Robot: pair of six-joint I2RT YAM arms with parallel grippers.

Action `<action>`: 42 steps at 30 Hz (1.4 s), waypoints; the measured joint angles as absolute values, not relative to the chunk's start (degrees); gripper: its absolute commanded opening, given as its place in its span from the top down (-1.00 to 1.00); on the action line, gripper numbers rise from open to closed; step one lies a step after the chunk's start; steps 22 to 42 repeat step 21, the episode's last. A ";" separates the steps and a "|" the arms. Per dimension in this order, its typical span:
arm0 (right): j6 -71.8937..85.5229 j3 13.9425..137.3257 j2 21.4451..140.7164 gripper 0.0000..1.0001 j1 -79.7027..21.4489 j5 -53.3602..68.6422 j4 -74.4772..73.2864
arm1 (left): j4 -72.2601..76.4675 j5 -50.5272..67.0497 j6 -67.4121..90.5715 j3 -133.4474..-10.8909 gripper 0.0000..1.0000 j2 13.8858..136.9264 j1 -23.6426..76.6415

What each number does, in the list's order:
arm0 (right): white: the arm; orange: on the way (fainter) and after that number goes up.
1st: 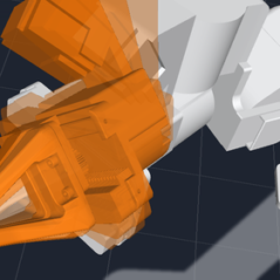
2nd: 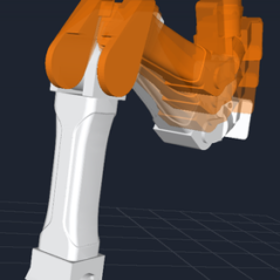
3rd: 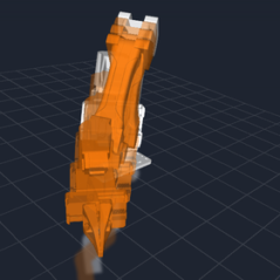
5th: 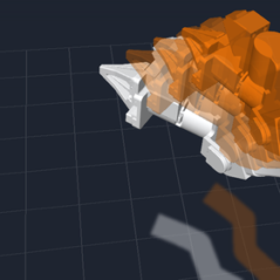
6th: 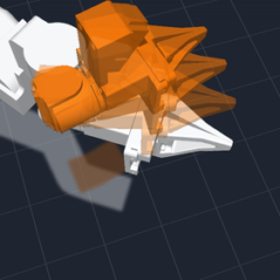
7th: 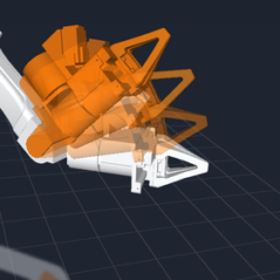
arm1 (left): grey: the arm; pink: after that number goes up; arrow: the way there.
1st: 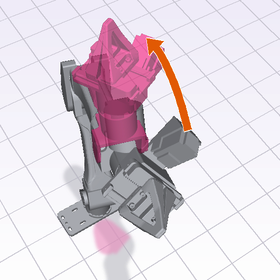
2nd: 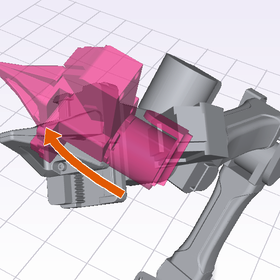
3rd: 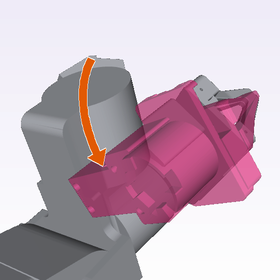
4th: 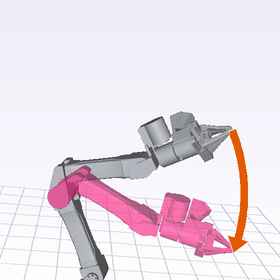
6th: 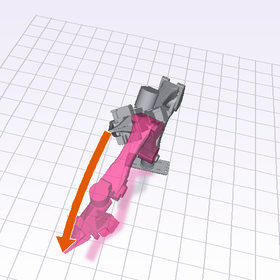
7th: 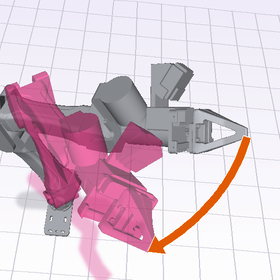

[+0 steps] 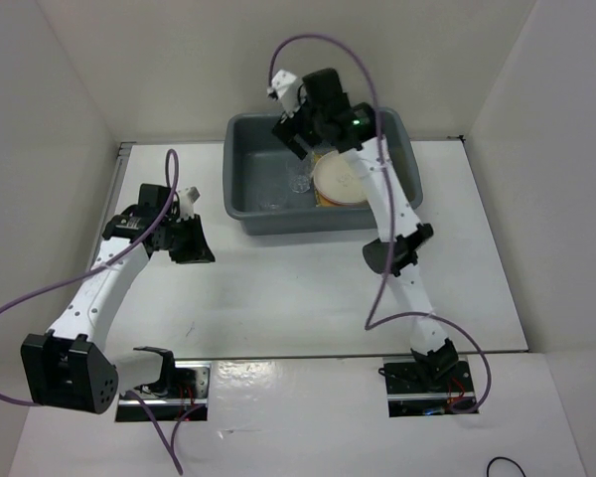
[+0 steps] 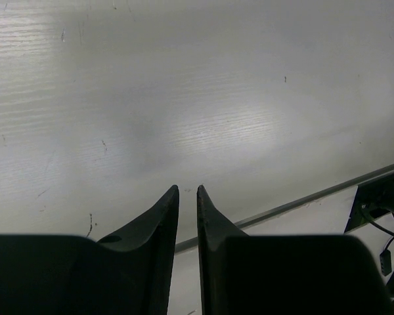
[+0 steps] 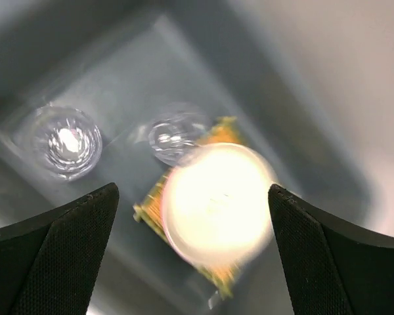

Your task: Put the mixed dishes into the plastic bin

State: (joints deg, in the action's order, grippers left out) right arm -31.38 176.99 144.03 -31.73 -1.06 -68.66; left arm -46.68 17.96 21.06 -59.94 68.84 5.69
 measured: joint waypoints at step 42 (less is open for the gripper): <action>-23.09 120.40 71.99 -0.98 -23.05 -18.81 -72.18 | -46.15 19.35 20.97 -59.61 0.29 64.62 5.69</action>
